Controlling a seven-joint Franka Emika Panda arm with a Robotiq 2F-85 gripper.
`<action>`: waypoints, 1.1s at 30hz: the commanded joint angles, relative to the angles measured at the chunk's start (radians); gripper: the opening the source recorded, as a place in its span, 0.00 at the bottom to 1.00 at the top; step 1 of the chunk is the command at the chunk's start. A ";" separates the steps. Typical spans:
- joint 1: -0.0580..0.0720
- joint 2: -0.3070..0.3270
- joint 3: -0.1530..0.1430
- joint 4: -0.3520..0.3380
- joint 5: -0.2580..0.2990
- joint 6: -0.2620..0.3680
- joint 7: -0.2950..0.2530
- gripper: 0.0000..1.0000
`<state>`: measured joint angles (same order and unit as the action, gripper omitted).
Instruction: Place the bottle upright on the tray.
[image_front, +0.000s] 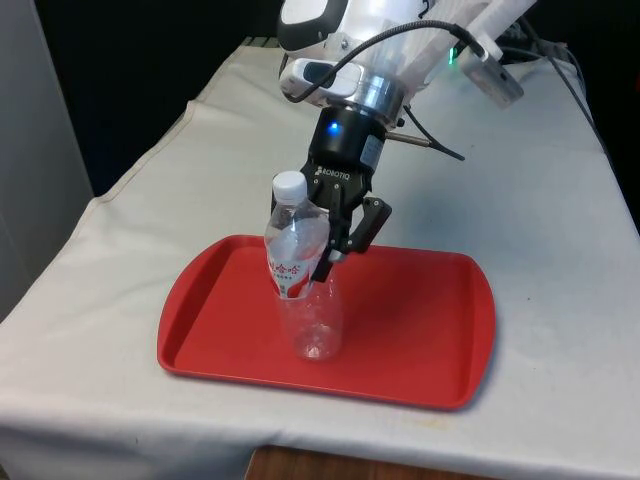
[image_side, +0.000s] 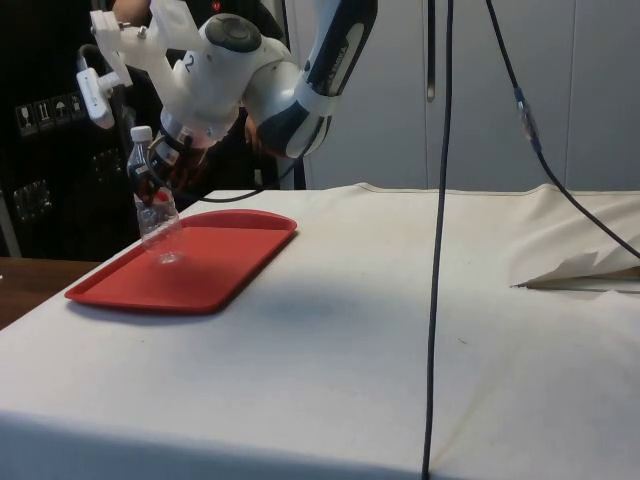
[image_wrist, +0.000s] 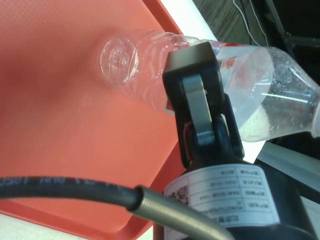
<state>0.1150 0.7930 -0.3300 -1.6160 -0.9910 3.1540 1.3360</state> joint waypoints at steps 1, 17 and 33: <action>0.001 0.000 0.000 0.000 0.000 0.000 0.000 0.17; 0.001 0.000 0.001 0.001 0.000 -0.004 0.000 0.94; 0.001 -0.002 0.001 0.001 0.001 -0.011 0.001 1.00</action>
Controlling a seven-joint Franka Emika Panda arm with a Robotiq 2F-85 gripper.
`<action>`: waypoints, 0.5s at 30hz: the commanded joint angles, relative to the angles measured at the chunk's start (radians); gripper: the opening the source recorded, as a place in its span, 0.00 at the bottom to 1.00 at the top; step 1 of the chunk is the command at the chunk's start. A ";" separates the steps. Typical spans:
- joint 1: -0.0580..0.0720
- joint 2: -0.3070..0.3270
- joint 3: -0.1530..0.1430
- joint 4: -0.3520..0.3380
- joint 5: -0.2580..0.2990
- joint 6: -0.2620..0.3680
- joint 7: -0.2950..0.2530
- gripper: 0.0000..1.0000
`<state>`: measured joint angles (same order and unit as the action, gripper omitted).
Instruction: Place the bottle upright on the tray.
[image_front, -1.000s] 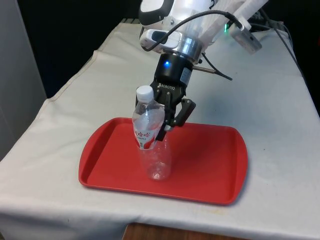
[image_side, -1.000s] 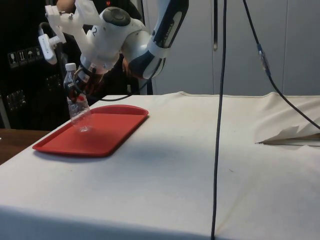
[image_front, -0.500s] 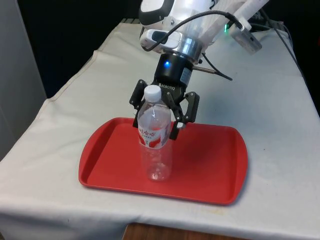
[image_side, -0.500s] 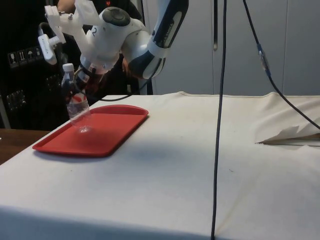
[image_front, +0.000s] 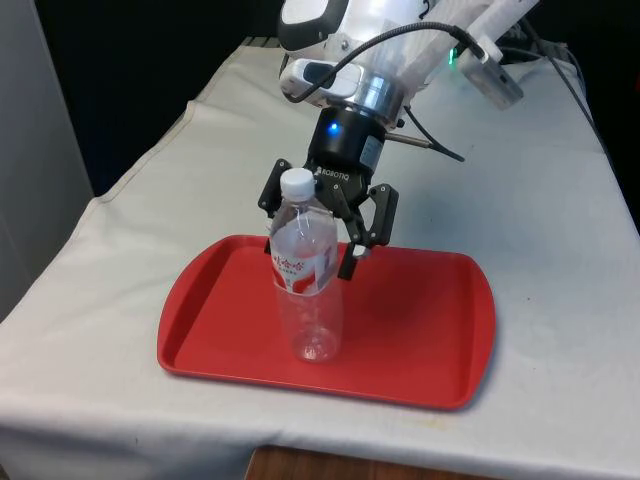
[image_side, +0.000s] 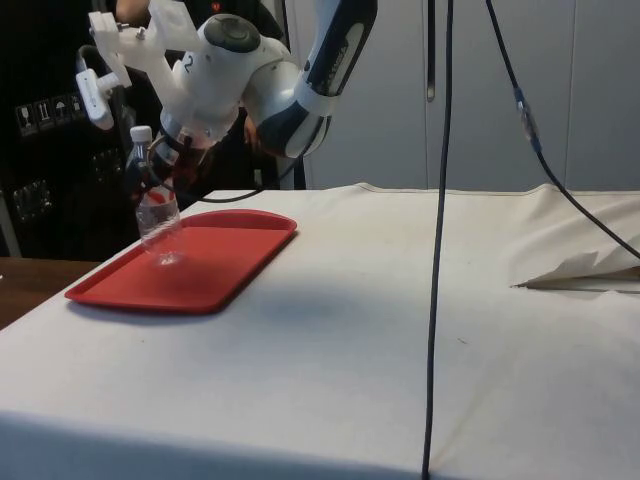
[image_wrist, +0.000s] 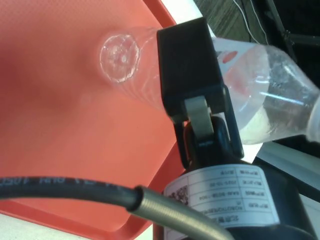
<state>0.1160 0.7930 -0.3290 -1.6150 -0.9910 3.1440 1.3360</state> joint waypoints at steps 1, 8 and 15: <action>0.000 -0.003 0.000 0.000 0.001 -0.002 0.001 1.00; 0.000 -0.020 0.001 -0.002 0.001 -0.014 0.001 1.00; 0.000 -0.042 0.005 -0.004 0.001 -0.030 -0.001 1.00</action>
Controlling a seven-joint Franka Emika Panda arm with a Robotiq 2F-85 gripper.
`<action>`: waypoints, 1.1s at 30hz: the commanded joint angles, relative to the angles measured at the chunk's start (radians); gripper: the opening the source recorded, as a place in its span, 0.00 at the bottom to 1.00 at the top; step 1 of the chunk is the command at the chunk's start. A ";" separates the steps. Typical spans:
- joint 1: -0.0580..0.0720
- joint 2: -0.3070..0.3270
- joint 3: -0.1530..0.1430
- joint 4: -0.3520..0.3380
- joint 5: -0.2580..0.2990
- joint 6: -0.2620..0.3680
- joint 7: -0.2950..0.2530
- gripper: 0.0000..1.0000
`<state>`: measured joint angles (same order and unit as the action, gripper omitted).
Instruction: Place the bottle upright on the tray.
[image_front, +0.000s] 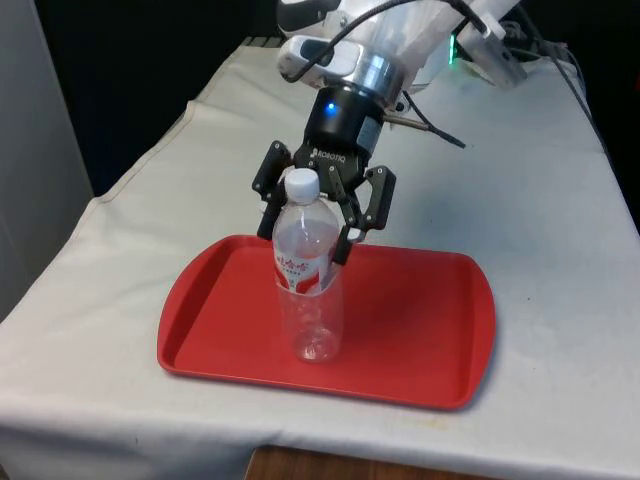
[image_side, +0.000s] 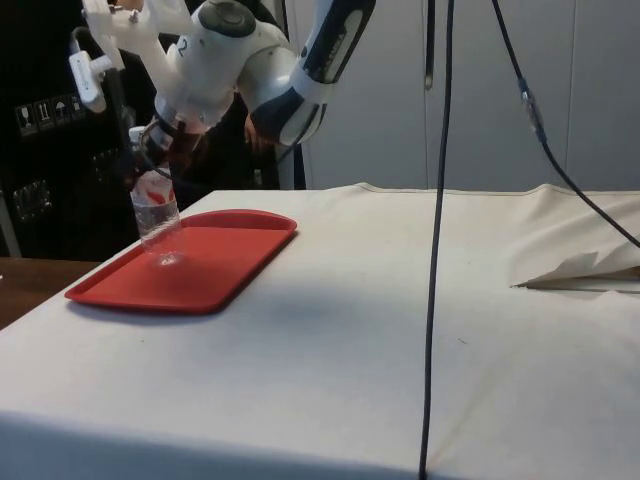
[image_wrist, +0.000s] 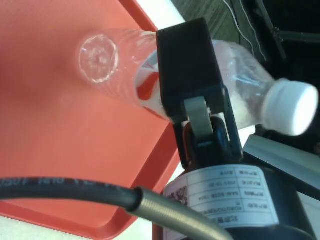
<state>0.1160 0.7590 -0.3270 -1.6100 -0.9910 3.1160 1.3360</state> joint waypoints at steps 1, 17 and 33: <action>0.000 -0.011 0.003 -0.009 0.001 -0.004 -0.001 1.00; 0.010 -0.060 0.006 -0.018 -0.001 -0.032 0.000 1.00; 0.033 -0.176 -0.001 -0.126 -0.027 -0.034 0.006 1.00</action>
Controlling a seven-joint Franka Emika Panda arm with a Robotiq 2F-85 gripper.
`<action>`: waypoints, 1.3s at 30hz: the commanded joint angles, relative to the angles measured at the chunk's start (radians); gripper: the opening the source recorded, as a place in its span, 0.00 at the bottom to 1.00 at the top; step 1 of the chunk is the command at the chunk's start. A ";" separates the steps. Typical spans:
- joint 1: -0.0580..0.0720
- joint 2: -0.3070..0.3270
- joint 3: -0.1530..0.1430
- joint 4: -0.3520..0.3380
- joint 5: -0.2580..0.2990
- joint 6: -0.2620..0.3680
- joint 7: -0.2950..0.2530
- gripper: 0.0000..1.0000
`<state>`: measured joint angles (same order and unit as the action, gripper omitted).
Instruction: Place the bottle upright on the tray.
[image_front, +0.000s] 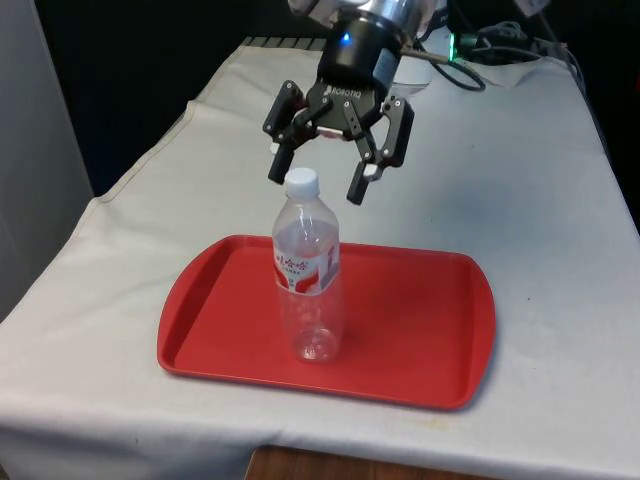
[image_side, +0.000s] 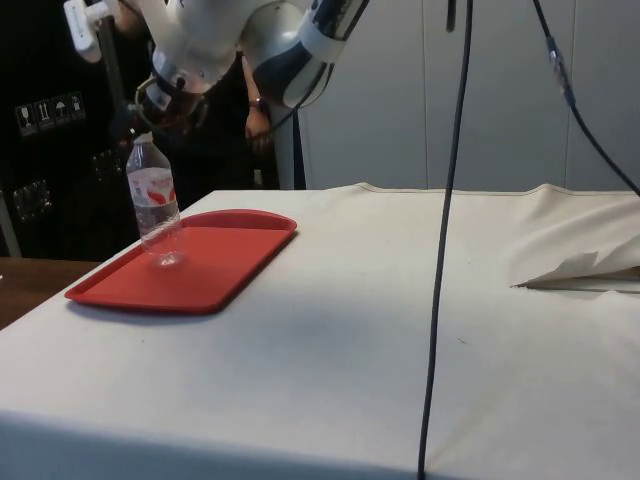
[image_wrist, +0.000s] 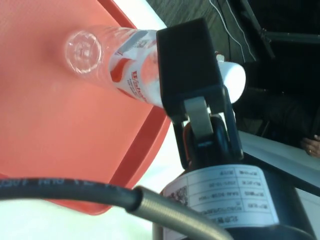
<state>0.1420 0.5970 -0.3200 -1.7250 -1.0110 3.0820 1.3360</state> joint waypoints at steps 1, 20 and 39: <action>0.001 -0.006 0.000 -0.006 -0.001 0.000 0.000 1.00; 0.013 -0.130 0.004 -0.108 -0.029 -0.008 0.003 1.00; 0.012 -0.234 0.023 -0.187 -0.045 -0.024 0.001 1.00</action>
<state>0.1500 0.3720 -0.2940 -1.9060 -1.0510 3.0610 1.3350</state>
